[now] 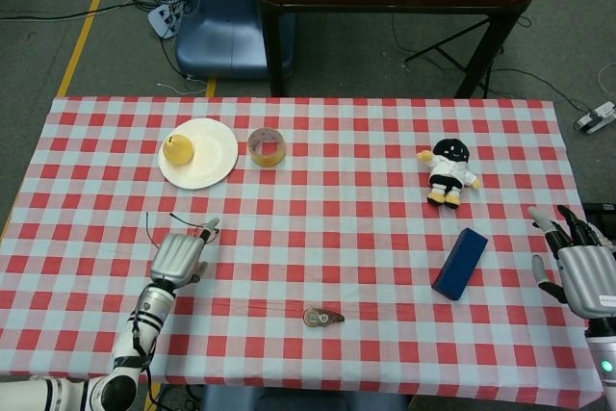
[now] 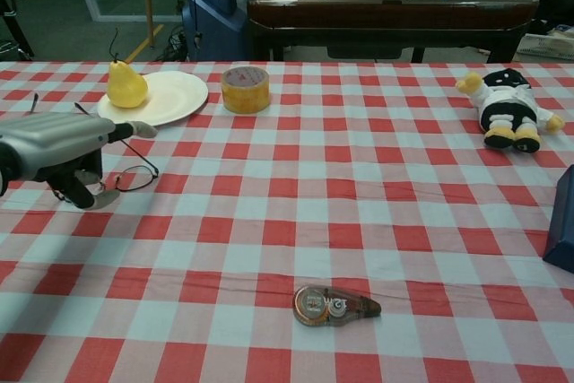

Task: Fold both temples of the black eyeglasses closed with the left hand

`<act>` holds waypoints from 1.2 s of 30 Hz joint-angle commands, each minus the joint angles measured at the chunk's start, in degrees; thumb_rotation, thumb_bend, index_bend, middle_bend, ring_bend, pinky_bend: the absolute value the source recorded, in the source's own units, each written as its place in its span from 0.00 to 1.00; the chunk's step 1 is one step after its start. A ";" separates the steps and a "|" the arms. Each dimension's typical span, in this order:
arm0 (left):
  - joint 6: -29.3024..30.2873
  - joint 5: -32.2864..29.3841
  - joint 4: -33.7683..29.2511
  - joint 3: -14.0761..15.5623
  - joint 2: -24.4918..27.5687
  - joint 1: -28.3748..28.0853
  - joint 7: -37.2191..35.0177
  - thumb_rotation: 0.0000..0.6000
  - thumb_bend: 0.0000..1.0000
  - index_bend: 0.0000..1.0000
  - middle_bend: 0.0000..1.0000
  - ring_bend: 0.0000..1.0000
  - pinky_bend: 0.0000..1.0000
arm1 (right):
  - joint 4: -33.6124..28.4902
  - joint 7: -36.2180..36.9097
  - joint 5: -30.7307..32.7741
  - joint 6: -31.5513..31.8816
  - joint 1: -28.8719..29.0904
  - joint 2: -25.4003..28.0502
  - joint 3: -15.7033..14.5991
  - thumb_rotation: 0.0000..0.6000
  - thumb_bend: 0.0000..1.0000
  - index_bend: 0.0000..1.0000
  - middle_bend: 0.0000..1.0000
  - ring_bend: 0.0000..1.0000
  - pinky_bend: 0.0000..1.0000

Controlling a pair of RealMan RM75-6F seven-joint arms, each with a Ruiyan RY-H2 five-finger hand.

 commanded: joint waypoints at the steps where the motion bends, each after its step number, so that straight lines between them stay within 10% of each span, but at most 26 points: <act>1: 1.37 -1.86 0.47 1.11 -0.02 -0.53 2.31 1.00 0.44 0.00 1.00 1.00 1.00 | 0.06 0.06 0.03 0.05 -0.02 -0.07 0.01 1.00 0.49 0.08 0.26 0.05 0.14; 36: 2.87 -17.40 -2.36 5.14 1.79 -4.71 8.80 1.00 0.44 0.00 1.00 1.00 1.00 | -0.99 -0.38 -0.40 1.07 -0.57 -0.02 -0.25 1.00 0.49 0.08 0.26 0.07 0.15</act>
